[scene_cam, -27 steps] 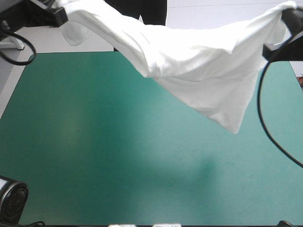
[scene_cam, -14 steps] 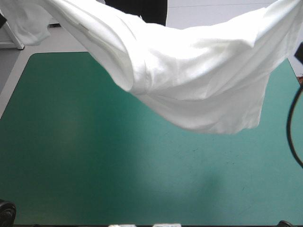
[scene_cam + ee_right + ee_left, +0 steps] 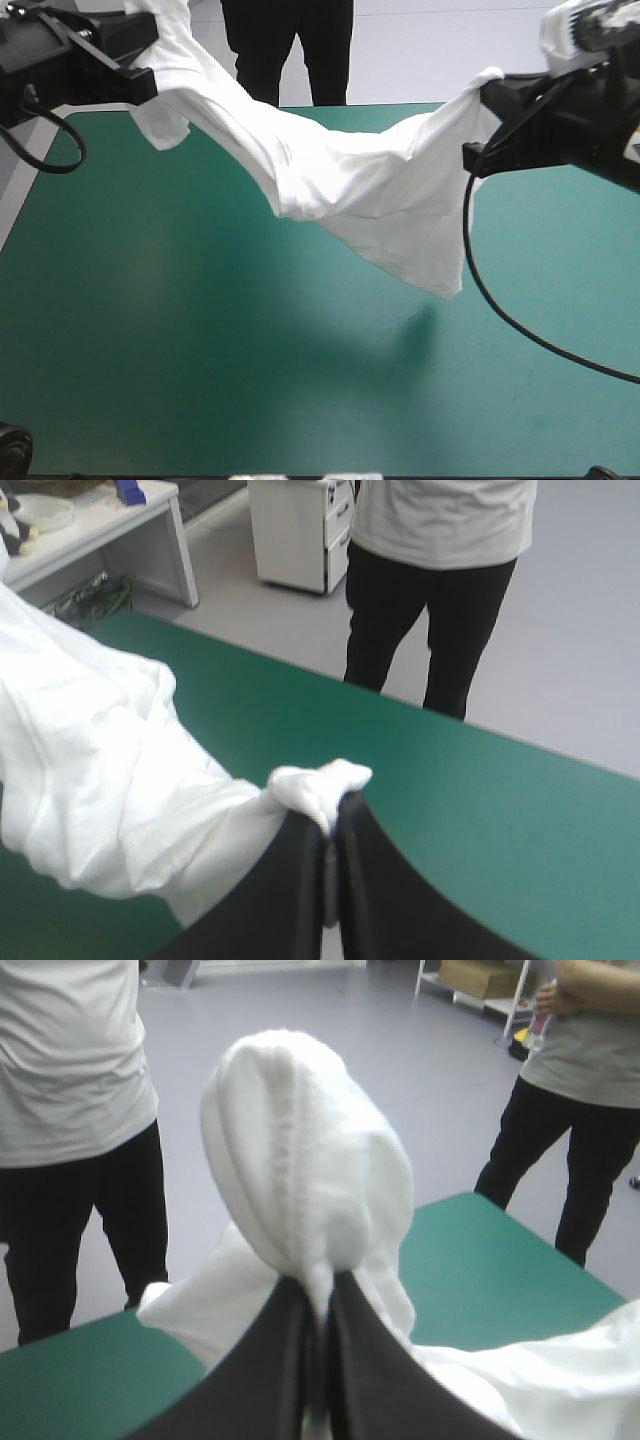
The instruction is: Fold the cloth
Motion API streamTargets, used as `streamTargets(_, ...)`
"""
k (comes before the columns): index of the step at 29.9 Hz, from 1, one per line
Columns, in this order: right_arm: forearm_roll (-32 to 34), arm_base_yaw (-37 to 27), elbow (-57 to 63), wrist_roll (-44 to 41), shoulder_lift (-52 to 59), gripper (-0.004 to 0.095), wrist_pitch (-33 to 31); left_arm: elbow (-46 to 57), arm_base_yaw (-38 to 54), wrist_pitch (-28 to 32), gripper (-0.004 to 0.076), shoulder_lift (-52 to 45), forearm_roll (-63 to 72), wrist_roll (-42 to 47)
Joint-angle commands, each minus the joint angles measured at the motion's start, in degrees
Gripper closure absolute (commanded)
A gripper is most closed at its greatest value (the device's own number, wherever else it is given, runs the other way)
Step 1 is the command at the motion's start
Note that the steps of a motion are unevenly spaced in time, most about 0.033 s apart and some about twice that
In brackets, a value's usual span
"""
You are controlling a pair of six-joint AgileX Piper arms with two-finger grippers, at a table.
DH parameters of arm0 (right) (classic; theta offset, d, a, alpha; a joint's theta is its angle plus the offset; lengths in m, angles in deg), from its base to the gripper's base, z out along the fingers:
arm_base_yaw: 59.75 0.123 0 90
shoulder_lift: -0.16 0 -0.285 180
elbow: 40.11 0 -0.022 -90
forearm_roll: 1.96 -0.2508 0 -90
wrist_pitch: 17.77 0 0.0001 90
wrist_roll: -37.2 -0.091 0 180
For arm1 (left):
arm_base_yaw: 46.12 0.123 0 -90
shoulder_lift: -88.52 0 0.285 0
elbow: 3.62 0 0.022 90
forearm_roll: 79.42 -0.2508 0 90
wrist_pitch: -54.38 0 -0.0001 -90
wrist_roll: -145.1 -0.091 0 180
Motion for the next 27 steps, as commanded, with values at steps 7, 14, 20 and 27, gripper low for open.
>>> streamTargets(7,1.3,-0.4,12.9,-3.8,2.0,0.0925,2.5,21.2,-0.3,-1.1,0.0734,-4.4,-0.2,-1.7)
streamTargets(14,13.6,-0.4,27.4,-9.2,0.5,0.0926,10.5,39.6,-0.3,10.4,0.0734,-2.6,-5.3,-1.8)
streamTargets(20,11.2,-5.0,36.6,-9.7,-6.4,0.0926,18.2,45.4,-0.3,13.9,0.0734,4.3,-5.5,-1.7)
streamTargets(27,4.2,-12.0,38.0,-7.7,-15.8,0.0925,25.0,45.4,-0.3,18.0,0.0734,12.2,-5.9,-1.7)
